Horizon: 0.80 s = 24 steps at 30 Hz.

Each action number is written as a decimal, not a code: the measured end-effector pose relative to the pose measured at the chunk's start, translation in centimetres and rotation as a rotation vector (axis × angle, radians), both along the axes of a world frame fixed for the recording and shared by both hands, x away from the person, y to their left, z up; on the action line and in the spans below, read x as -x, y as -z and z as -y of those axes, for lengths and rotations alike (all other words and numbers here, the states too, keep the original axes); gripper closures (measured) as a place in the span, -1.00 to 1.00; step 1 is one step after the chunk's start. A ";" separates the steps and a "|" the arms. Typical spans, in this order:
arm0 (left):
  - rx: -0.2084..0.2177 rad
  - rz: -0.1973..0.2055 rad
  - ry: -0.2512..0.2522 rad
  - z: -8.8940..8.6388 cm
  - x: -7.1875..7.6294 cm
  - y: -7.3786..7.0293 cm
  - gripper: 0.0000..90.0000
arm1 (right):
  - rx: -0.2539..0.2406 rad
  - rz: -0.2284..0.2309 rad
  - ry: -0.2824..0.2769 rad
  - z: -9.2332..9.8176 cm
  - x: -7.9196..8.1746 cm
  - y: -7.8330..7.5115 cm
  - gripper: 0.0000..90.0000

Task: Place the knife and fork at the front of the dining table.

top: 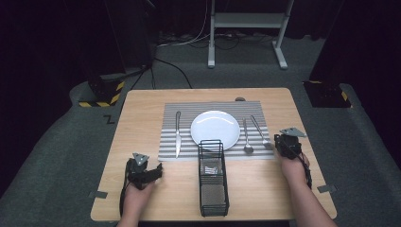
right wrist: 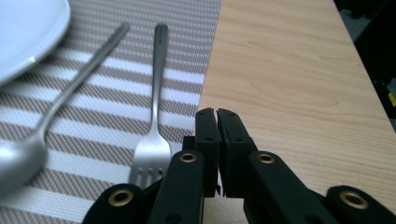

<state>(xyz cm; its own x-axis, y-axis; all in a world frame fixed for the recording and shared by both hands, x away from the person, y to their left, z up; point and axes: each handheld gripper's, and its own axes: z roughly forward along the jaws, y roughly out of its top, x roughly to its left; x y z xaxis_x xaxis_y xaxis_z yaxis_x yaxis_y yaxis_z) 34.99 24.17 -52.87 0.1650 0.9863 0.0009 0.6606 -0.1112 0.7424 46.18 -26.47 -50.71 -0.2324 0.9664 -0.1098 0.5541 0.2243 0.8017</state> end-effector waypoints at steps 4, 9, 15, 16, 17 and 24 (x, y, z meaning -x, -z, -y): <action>-0.002 0.000 0.003 0.0 0.0 0.0 -0.54 | 0.016 -0.019 -0.013 0.0 -0.2 0.4 0.91; -0.002 0.001 0.002 0.0 0.0 0.0 -0.54 | 0.029 -0.019 -0.044 -0.4 0.9 0.6 0.91; -0.001 0.000 0.000 0.0 0.0 0.0 -0.53 | 0.050 0.000 -0.082 -1.3 2.4 0.5 0.90; -0.001 0.000 0.000 0.0 0.0 0.0 -0.53 | 0.051 0.002 -0.093 -1.4 2.6 0.5 0.90; -0.001 0.000 0.000 0.0 0.0 0.0 -0.53 | 0.051 0.002 -0.098 -1.6 2.8 0.5 0.90; -0.002 0.000 -0.001 0.0 0.0 0.0 -0.53 | 0.042 0.020 -0.061 -1.3 2.9 0.5 0.86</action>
